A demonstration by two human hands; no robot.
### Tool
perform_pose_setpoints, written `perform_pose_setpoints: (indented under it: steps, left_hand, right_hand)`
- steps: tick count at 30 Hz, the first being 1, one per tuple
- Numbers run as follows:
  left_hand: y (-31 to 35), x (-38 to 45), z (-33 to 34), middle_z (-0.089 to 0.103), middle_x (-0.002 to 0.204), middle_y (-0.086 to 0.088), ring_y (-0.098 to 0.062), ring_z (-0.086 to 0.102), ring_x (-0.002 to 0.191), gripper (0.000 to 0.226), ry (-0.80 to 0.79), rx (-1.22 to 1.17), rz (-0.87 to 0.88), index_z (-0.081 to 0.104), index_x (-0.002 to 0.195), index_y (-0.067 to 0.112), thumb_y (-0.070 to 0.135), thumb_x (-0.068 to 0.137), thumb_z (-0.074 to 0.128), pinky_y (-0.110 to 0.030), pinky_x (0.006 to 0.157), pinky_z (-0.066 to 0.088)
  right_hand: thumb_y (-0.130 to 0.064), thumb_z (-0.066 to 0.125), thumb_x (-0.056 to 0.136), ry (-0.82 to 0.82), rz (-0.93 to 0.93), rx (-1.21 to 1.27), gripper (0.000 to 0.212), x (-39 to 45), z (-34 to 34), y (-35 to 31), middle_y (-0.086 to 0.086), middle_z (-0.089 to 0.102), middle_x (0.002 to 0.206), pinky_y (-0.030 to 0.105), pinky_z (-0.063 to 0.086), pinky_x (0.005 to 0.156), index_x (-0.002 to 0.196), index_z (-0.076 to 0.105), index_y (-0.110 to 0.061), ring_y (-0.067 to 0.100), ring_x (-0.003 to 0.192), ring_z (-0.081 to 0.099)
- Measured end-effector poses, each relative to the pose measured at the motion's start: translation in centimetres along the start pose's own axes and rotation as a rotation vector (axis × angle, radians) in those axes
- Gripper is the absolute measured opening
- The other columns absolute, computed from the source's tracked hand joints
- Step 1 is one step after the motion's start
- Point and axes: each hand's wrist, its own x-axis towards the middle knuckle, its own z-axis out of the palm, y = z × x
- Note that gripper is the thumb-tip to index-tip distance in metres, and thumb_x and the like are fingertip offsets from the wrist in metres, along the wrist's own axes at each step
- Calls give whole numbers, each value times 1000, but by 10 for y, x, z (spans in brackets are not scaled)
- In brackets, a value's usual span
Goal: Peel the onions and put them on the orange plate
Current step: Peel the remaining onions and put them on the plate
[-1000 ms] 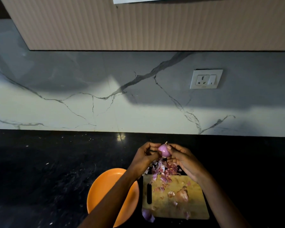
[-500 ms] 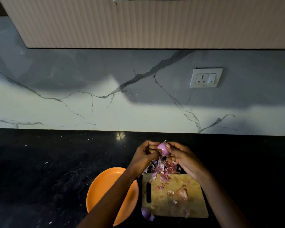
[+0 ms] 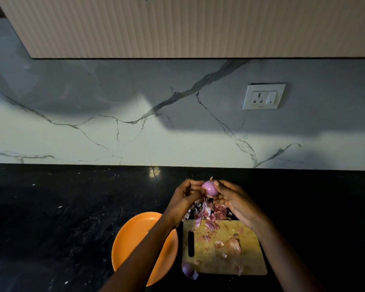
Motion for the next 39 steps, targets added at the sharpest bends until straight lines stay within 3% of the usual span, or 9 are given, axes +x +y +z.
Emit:
perform_pose_setpoints:
  steps: [6, 13, 23, 31, 39]
  left_hand:
    - [-2, -2, 0, 74, 98, -2, -14, 71, 95, 23, -17, 40, 23, 62, 109, 10, -2, 90, 68, -25, 82, 56]
    - [-7, -2, -2, 76, 92, -5, -16, 72, 88, 19, 25, 55, 42, 65, 108, 2, -6, 91, 64, -25, 78, 56]
    - [-6, 0, 3, 72, 98, -5, -18, 69, 95, 20, -4, -76, -39, 60, 111, 1, 5, 92, 66, -27, 81, 54]
    - [-6, -5, 4, 73, 101, -8, -21, 69, 98, 37, -15, -170, -51, 60, 113, 1, 15, 81, 71, -31, 83, 54]
    - [-11, -6, 3, 72, 113, -17, -28, 68, 109, 25, 36, -139, -19, 62, 117, 1, 5, 92, 63, -36, 91, 54]
  right_hand:
    - [-28, 60, 92, -2, -1, -32, 35, -1, 1, 2, 8, 74, 107, 20, 55, 74, 120, 67, -8, 11, 88, 71]
    - [-31, 59, 94, -10, 30, 20, 36, -2, -2, 4, 9, 75, 104, 22, 54, 73, 121, 68, -8, 12, 87, 68]
    - [-29, 62, 92, 0, -16, -57, 34, -3, -1, 4, 10, 74, 113, 23, 54, 79, 120, 69, -10, 16, 97, 71]
    - [-30, 65, 88, 13, -16, -45, 39, -3, -2, 7, 11, 73, 116, 29, 53, 85, 121, 68, -9, 20, 104, 68]
    - [-27, 61, 90, 2, -19, 13, 35, -5, 3, 3, 5, 76, 106, 23, 55, 78, 120, 67, -11, 14, 91, 72]
